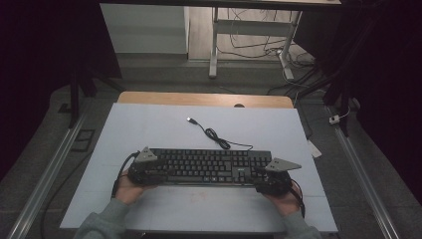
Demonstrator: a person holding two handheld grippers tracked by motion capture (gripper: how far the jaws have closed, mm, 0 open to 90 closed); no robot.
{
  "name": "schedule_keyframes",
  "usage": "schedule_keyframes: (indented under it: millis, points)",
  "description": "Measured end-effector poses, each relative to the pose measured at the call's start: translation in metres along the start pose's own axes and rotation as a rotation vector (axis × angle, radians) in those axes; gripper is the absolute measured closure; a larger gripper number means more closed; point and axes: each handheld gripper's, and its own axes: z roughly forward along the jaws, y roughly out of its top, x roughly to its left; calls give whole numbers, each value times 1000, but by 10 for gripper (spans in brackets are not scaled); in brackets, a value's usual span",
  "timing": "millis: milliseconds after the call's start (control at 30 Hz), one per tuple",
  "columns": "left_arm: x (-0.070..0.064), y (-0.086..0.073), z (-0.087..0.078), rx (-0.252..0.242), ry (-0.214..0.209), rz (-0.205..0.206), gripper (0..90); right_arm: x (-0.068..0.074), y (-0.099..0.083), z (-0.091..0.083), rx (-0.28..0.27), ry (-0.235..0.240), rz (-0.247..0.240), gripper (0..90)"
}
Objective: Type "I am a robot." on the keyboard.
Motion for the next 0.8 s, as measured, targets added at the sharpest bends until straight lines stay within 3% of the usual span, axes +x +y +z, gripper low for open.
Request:
schedule_keyframes:
  millis: [500,800]
  points:
    - [8,0,-5,-11,16,-21,398,-1,0,1,4,0,-1,484]
    - [19,0,-9,-23,52,-42,397,0,-1,2,4,0,-1,484]
